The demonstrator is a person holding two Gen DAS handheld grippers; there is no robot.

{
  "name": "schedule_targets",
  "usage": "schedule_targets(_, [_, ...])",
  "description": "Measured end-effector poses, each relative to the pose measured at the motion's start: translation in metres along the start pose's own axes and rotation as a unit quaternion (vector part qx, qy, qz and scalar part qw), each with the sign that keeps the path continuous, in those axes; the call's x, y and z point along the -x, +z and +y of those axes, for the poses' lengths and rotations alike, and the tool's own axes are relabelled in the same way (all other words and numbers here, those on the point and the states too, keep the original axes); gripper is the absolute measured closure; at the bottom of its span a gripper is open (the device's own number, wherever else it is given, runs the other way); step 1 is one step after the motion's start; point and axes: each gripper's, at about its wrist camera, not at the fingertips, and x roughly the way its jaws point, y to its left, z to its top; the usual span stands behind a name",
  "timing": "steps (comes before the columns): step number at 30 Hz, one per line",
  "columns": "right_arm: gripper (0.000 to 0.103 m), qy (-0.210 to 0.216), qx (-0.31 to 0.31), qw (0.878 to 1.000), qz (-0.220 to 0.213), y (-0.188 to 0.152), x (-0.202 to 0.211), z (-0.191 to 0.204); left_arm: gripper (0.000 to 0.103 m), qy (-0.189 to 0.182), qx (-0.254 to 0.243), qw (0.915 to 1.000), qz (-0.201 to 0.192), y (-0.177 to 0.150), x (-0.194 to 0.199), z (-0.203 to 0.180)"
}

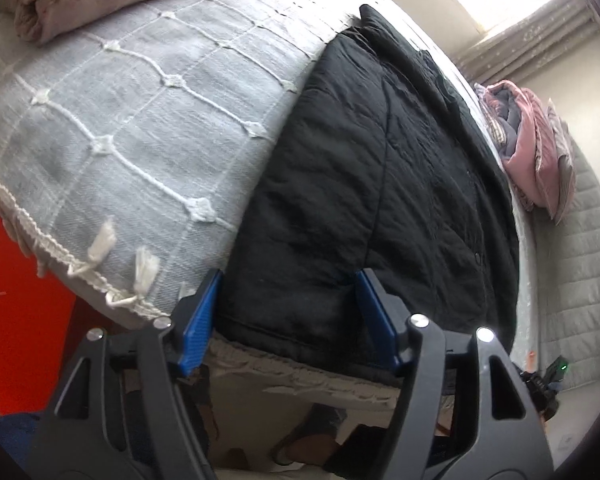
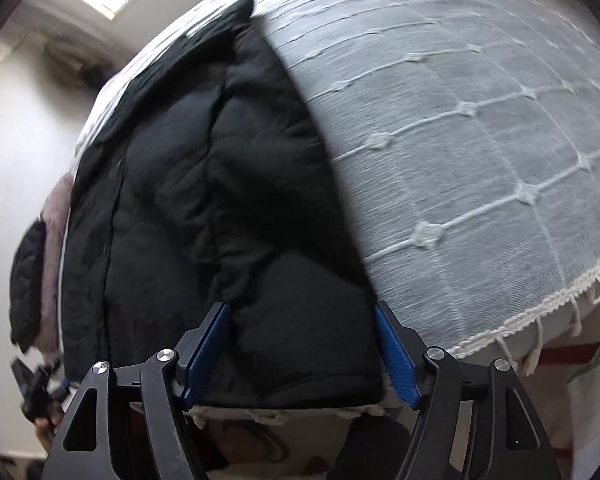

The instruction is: Fold large clothes

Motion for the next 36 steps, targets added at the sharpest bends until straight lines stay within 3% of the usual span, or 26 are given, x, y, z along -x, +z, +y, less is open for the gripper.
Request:
schedule_targets(3, [0.046, -0.011, 0.001, 1.0, -0.002, -0.002, -0.002, 0.002, 0.035, -0.002, -0.028, 0.9996, -0.006, -0.003, 0.0, -0.01])
schedule_targets(4, [0.062, -0.013, -0.003, 1.0, -0.005, -0.001, -0.002, 0.002, 0.035, -0.001, -0.035, 0.9994, -0.008, -0.004, -0.001, -0.012])
schedule_targets(6, [0.078, -0.007, -0.015, 1.0, -0.014, -0.001, 0.0, -0.002, 0.035, 0.004, -0.032, 0.9995, -0.003, -0.002, -0.006, -0.011])
schedule_targets(9, [0.079, -0.01, -0.019, 0.999, -0.026, 0.0, 0.005, -0.004, 0.031, -0.005, -0.009, 0.9999, 0.003, 0.003, -0.013, -0.005])
schedule_targets(12, [0.075, -0.022, -0.023, 0.999, -0.015, 0.002, 0.001, -0.007, 0.03, 0.002, -0.023, 0.9997, 0.0, 0.002, -0.014, -0.012])
schedule_targets(14, [0.063, -0.039, -0.02, 0.999, -0.012, 0.003, -0.002, -0.006, 0.03, 0.007, -0.036, 0.9993, -0.004, 0.001, -0.015, -0.019])
schedule_targets(17, [0.058, -0.044, -0.011, 0.999, -0.009, 0.003, -0.004, -0.004, 0.034, 0.007, -0.045, 0.999, -0.008, 0.0, -0.013, -0.021])
schedule_targets(21, [0.06, -0.035, 0.013, 0.999, -0.005, 0.002, -0.006, 0.003, 0.033, -0.005, -0.019, 0.9998, 0.003, 0.004, -0.019, -0.014])
schedule_targets(23, [0.076, -0.043, 0.024, 0.999, -0.009, 0.001, -0.008, 0.008, 0.032, 0.0, -0.021, 0.9998, 0.003, 0.004, -0.02, -0.017])
schedule_targets(24, [0.08, -0.044, 0.026, 0.999, -0.013, 0.001, -0.007, 0.01, 0.037, 0.006, -0.029, 0.9996, 0.001, 0.003, -0.02, -0.02])
schedule_targets(25, [0.088, -0.042, 0.028, 0.999, -0.018, 0.0, -0.006, 0.01, 0.059, 0.013, -0.039, 0.9992, -0.003, 0.002, -0.02, -0.024])
schedule_targets(28, [0.093, -0.022, 0.029, 0.999, -0.038, 0.0, 0.003, 0.013, 0.082, 0.004, -0.047, 0.9988, -0.009, 0.0, -0.016, -0.027])
schedule_targets(31, [0.095, 0.027, 0.019, 0.997, -0.071, -0.001, 0.02, 0.008, 0.09, -0.015, -0.036, 0.999, -0.019, 0.001, -0.007, -0.025])
schedule_targets(36, [0.097, 0.094, 0.011, 0.987, -0.134, -0.009, 0.051, 0.002, 0.092, -0.046, -0.051, 0.9947, -0.076, 0.001, 0.036, -0.031])
